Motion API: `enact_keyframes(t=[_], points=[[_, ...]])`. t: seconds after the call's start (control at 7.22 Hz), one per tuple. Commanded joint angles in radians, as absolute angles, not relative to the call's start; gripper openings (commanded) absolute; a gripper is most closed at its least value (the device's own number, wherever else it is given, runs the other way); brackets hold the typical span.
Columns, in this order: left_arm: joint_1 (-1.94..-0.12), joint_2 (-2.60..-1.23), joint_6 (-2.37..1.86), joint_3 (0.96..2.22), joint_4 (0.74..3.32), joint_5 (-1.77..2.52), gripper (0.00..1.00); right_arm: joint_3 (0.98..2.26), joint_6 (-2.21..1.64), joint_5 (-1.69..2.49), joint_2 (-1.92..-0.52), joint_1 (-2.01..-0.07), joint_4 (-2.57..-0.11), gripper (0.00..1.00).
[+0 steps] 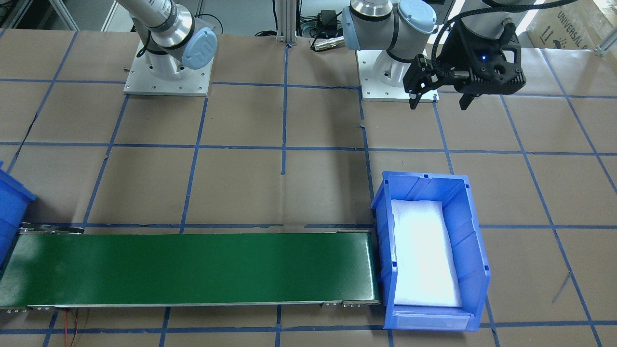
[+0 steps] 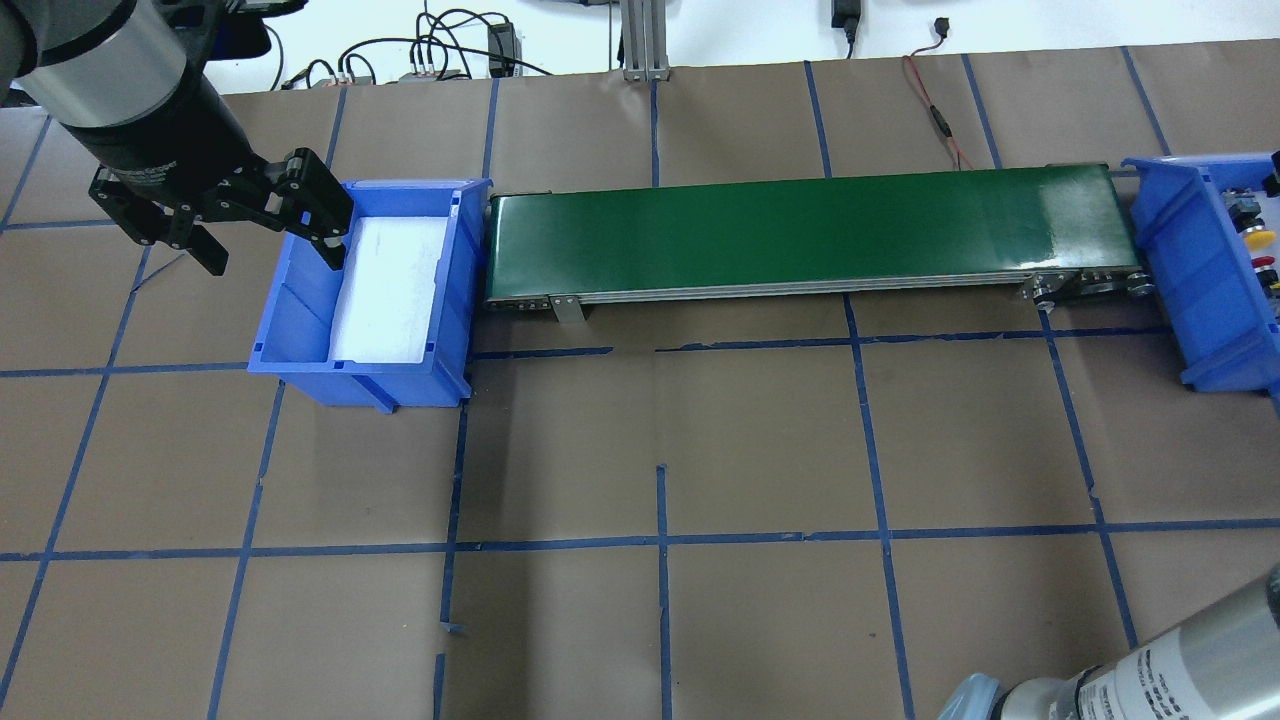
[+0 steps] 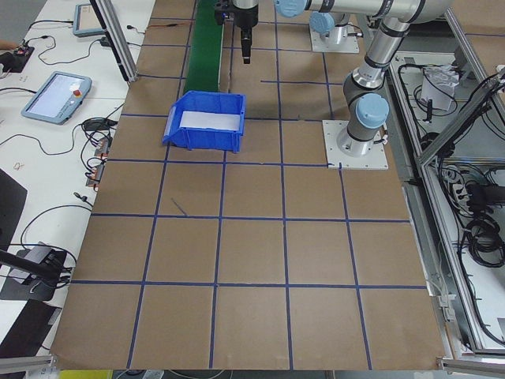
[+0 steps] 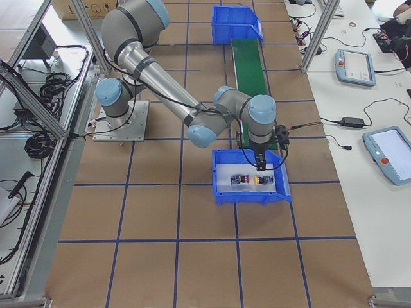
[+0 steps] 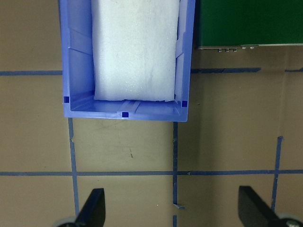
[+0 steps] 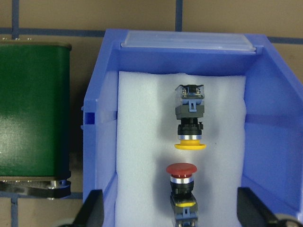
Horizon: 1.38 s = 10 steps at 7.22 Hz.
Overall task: Transport two buttons from left to right
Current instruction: 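Raise the right gripper out of the bin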
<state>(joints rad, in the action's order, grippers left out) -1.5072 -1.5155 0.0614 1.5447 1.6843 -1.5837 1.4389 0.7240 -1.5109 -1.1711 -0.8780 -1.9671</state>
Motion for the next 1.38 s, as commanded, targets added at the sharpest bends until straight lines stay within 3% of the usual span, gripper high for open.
enact_keyframes(t=[0.0, 0.14, 1.25], points=[[-1.506, -1.516, 0.061, 1.545, 1.684, -1.585, 1.00, 1.465, 0.692, -1.542, -1.320, -0.879, -1.812, 1.00], [-1.508, -1.516, 0.060, 1.545, 1.684, -1.583, 1.00, 1.474, 0.587, -1.542, -1.368, -0.903, -1.708, 1.00], [-1.508, -1.516, 0.057, 1.545, 1.684, -1.583, 1.00, 1.485, -0.036, -1.595, -1.465, -1.541, -1.684, 1.00]])
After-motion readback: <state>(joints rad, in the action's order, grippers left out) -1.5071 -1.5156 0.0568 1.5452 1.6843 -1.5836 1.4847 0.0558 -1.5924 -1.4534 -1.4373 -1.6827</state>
